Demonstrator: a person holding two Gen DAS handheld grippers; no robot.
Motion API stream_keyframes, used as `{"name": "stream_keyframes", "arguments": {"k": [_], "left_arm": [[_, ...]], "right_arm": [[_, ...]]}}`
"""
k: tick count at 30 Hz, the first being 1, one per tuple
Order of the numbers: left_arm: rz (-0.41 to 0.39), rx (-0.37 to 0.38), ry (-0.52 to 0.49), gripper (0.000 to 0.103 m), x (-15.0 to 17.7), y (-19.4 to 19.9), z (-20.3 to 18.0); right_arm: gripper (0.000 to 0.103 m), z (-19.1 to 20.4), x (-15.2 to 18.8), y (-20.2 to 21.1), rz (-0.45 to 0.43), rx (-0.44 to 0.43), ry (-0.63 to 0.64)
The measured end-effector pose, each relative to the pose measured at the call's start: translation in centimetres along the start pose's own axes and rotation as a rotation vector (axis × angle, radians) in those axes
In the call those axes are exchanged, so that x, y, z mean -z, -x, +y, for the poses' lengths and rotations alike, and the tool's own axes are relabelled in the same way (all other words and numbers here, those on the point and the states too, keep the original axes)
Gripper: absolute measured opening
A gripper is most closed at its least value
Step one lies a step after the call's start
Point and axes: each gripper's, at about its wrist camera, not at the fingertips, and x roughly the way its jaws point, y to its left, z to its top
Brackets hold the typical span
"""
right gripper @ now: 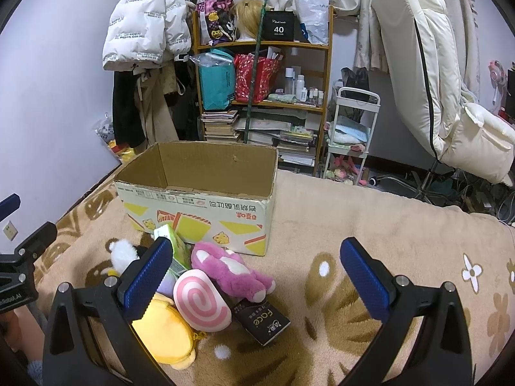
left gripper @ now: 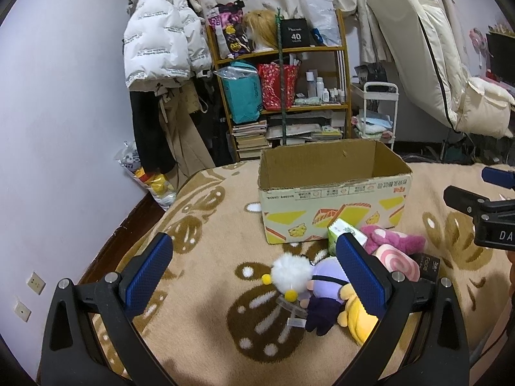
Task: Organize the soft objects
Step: 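Close the right gripper on the pink plush bear while the left gripper grasps the yellow plush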
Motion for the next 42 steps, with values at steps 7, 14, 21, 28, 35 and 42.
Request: {"name": "stream_keyframes", "arguments": {"k": [7, 14, 21, 28, 35, 42], "left_arm": [[0.017, 0.014, -0.092, 0.1, 0.0, -0.4, -2.4], [0.025, 0.04, -0.225, 0.1, 0.3, -0.6, -5.7], [0.121, 0.129, -0.292, 0.1, 1.0, -2.6, -8.3], [0.255, 0.241, -0.327, 0.1, 2.4, -5.3, -10.9], [0.345, 0.325, -0.37, 0.1, 3.6, -6.7, -13.0], [0.416, 0.37, -0.413, 0.1, 4.8, -7.4, -14.5]], "right_arm": [[0.103, -0.6, -0.2, -1.0, 0.069, -0.023, -0.011], [0.1, -0.2, -1.1, -3.2, 0.239, -0.172, 0.05], [0.1, -1.0, -1.1, -6.1, 0.369, -0.207, 0.09], [0.1, -2.4, -0.7, -9.5, 0.498, -0.264, 0.048], [0.1, -2.2, 0.5, -12.1, 0.561, -0.27, 0.05], [0.099, -2.8, 0.8, -13.4, 0.563, -0.271, 0.002]]}}
